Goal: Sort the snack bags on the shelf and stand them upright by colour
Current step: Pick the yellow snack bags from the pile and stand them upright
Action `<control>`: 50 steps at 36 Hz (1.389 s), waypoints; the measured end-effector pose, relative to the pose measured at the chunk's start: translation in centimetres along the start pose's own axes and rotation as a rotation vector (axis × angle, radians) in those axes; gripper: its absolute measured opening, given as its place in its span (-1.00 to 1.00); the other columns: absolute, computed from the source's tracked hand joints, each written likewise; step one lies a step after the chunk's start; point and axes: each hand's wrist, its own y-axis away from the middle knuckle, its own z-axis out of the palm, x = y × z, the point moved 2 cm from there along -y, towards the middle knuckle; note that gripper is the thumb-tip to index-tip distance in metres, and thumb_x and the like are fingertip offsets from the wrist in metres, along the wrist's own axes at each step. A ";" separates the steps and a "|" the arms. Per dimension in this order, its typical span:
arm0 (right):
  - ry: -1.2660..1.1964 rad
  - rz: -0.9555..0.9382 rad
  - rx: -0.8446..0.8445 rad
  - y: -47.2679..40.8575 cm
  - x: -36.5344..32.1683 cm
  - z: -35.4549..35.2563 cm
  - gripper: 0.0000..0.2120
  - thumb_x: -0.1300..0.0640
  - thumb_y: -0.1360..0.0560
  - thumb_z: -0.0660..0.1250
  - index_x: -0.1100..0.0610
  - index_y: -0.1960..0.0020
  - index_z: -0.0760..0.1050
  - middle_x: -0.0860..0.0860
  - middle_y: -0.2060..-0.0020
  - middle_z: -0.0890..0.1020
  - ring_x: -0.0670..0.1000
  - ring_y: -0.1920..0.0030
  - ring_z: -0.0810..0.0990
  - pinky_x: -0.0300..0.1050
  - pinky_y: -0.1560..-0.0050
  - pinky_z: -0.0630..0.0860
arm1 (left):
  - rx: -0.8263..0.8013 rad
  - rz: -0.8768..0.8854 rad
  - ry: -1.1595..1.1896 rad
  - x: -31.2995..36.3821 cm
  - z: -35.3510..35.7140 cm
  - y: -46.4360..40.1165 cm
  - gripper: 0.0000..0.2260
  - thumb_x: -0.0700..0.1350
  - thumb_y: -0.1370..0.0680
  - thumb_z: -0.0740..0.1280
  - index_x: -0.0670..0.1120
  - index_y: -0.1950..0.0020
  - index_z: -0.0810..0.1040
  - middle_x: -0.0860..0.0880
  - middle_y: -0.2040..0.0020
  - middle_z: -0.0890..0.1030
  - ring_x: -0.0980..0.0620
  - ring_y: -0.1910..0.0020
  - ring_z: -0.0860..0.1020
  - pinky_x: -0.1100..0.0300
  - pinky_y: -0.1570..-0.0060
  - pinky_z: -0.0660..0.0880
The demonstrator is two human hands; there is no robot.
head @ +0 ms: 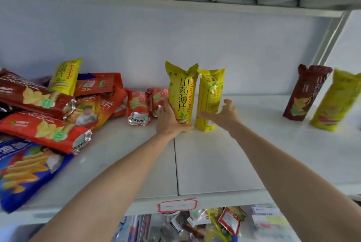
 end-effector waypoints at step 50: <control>0.115 0.133 0.317 -1.2 18.6 -29.5 -0.36 0.19 -0.31 0.55 0.10 -0.29 0.32 0.10 -0.12 0.58 0.19 -0.14 0.55 0.20 -0.14 0.53 | -0.382 0.259 0.151 21.9 24.1 1.3 -0.12 0.08 -0.16 0.63 -0.06 -0.38 0.31 -0.03 -0.23 0.52 -0.03 -0.19 0.51 0.02 -0.14 0.50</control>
